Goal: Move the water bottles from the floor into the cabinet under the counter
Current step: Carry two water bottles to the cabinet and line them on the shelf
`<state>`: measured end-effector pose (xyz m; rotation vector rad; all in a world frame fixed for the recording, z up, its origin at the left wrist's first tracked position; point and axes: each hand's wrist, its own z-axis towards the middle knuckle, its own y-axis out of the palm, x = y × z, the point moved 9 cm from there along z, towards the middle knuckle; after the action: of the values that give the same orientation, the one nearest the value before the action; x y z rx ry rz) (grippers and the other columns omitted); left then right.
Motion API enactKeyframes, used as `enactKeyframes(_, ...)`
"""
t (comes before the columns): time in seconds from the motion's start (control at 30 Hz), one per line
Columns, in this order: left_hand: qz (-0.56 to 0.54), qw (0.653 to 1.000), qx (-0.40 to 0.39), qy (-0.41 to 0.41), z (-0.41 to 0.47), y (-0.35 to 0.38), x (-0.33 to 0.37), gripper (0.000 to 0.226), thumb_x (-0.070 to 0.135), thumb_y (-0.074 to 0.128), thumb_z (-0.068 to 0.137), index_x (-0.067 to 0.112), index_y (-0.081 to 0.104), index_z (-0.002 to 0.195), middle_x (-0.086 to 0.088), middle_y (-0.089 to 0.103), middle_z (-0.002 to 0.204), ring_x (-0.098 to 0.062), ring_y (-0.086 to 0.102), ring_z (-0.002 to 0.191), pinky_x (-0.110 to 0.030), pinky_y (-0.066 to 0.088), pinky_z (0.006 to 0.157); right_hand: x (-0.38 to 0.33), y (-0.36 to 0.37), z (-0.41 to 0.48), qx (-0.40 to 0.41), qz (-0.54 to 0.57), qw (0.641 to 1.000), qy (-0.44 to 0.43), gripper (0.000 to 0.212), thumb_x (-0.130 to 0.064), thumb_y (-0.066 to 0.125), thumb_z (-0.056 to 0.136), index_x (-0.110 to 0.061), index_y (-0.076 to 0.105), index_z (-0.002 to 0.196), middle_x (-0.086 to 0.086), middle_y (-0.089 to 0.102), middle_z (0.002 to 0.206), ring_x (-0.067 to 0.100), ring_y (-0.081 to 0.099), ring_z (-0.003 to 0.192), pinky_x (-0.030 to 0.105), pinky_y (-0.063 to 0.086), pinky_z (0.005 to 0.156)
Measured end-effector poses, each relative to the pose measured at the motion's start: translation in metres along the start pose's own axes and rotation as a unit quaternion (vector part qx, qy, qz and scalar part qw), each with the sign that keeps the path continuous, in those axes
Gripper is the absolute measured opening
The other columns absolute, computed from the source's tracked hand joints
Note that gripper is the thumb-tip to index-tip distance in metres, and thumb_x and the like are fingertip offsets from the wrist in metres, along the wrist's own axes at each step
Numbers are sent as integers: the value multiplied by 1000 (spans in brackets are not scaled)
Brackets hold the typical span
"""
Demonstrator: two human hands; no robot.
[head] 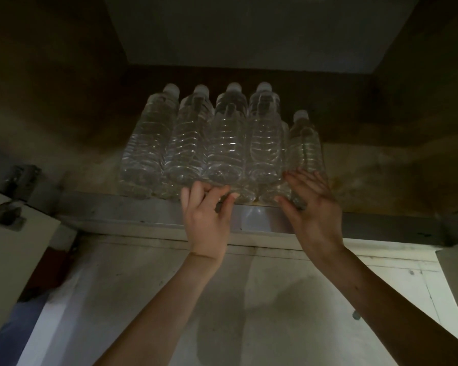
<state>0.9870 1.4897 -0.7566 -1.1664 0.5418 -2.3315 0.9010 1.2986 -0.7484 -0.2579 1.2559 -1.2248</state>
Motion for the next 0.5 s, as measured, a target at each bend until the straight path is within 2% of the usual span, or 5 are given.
enactKeyframes(0.13,-2,1000,-4,-2,0,0,-1,13,17,82,78,14,77,90,0,53,81,-8,33,85,-7,30,85,0,0,0,-6,0,1000,2,46,-17,76,86,-11,64,130,4,63,133,5,42,126,30,23,117)
enactKeyframes(0.27,-10,1000,-15,3,0,-3,1,17,18,80,80,14,77,96,6,49,85,-7,35,86,-7,31,85,0,1,0,-17,2,1000,3,45,-18,74,88,-10,63,130,7,63,134,20,51,130,38,28,117)
enactKeyframes(0.33,-27,999,-24,0,-4,-8,-1,20,15,79,80,14,76,100,10,48,91,-7,40,88,-5,31,87,0,0,-1,-17,1,1000,2,45,-17,74,88,-9,63,130,7,63,134,23,53,130,37,27,116)
enactKeyframes(0.4,-48,998,-29,-27,-8,-17,-9,20,12,78,81,14,75,101,10,50,96,-5,47,91,-3,32,89,0,0,-2,-14,4,1000,1,44,-17,74,88,-9,63,130,7,63,133,23,53,129,37,27,116)
enactKeyframes(0.5,-80,992,-25,-93,-12,-28,-23,18,9,78,81,15,72,96,8,54,99,8,52,94,-2,34,88,-2,0,-3,-7,-3,1000,-10,44,-17,74,88,-9,64,129,8,64,132,23,54,127,38,30,116)
